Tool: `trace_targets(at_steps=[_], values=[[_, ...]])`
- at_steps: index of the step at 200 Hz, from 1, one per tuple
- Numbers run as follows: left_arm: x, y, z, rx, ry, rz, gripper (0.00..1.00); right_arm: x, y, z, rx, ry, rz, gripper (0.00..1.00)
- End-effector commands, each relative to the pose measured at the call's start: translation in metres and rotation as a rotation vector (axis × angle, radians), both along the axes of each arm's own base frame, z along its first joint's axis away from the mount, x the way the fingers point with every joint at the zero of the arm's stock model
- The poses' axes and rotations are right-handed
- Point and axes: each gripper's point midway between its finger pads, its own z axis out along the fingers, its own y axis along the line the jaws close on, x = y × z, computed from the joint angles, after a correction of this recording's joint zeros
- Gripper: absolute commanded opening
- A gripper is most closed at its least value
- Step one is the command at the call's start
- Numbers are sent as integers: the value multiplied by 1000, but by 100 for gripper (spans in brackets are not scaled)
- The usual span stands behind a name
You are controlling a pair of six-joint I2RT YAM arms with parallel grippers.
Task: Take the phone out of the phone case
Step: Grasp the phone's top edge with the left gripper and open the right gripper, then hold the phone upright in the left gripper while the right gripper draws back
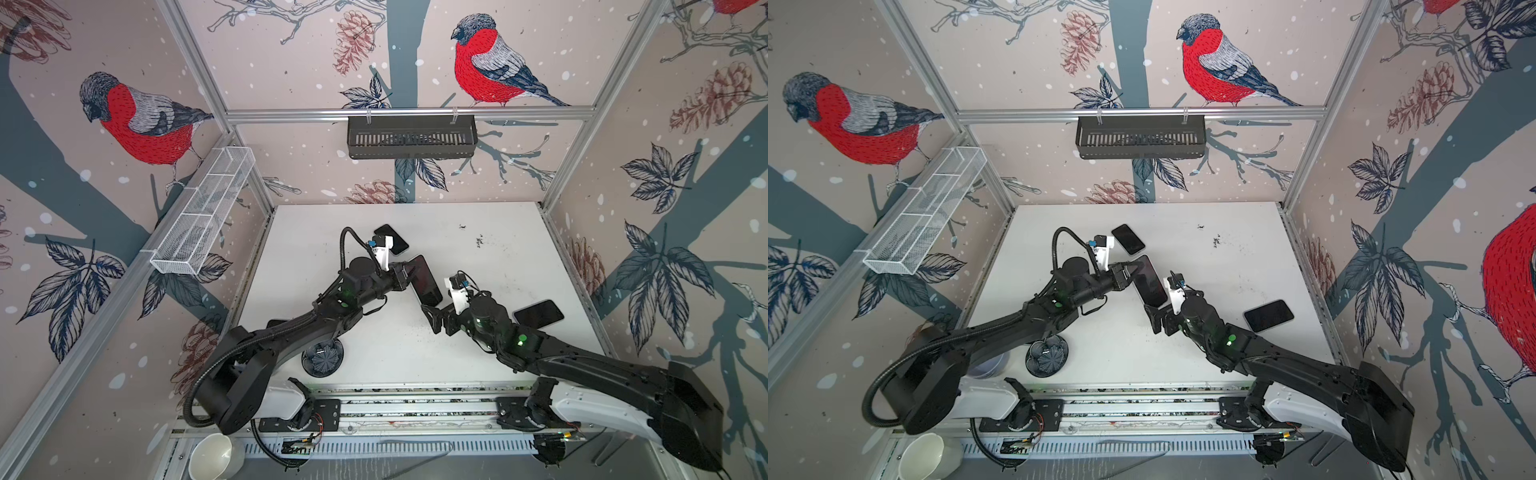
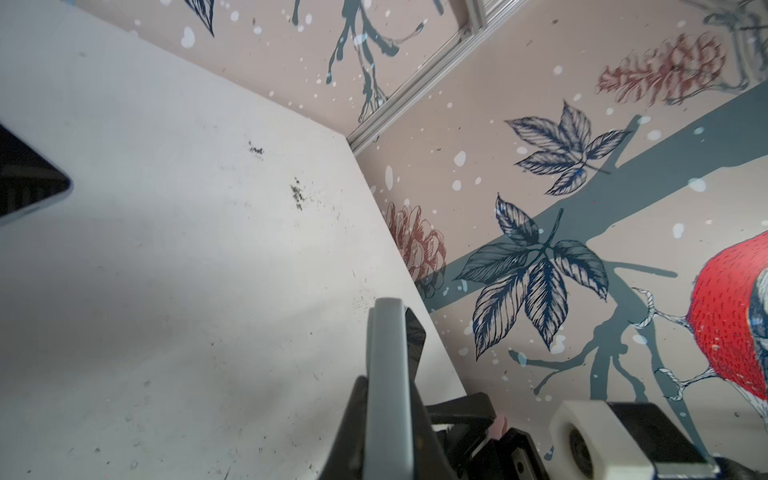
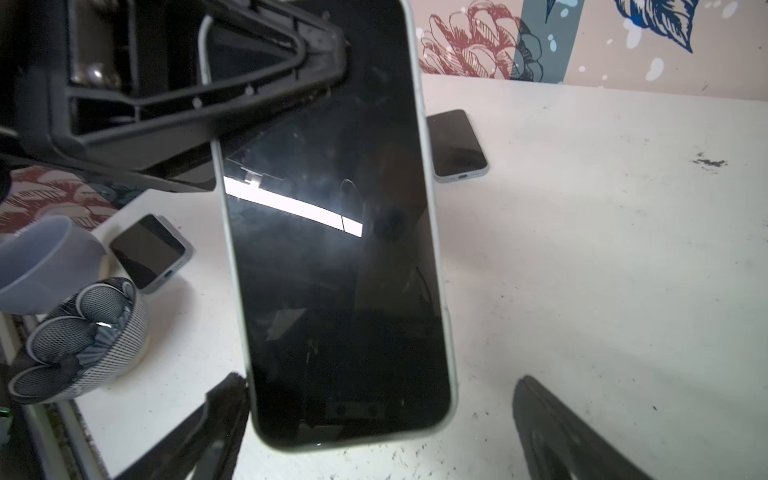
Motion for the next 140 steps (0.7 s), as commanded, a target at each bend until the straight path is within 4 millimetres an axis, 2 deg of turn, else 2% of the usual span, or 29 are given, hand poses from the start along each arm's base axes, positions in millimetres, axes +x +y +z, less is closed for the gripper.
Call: trace_targets(at_steps=[1, 47, 65, 83, 117, 140], values=[[2, 19, 27, -104, -27, 51, 0, -8, 7, 22, 111, -1, 43, 100], [-11, 43, 86, -245, -96, 76, 0, -31, 10, 54, 269, -16, 148, 99], [-18, 47, 104, -297, -112, 63, 0, -40, 11, 66, 324, -23, 191, 100], [-24, 48, 120, -357, -121, 40, 0, -39, 9, 73, 381, -9, 174, 100], [-24, 45, 131, -416, -114, 14, 0, -48, 18, 81, 406, 33, 262, 99], [-24, 45, 130, -445, -103, 5, 0, -46, 14, 89, 454, 34, 270, 100]])
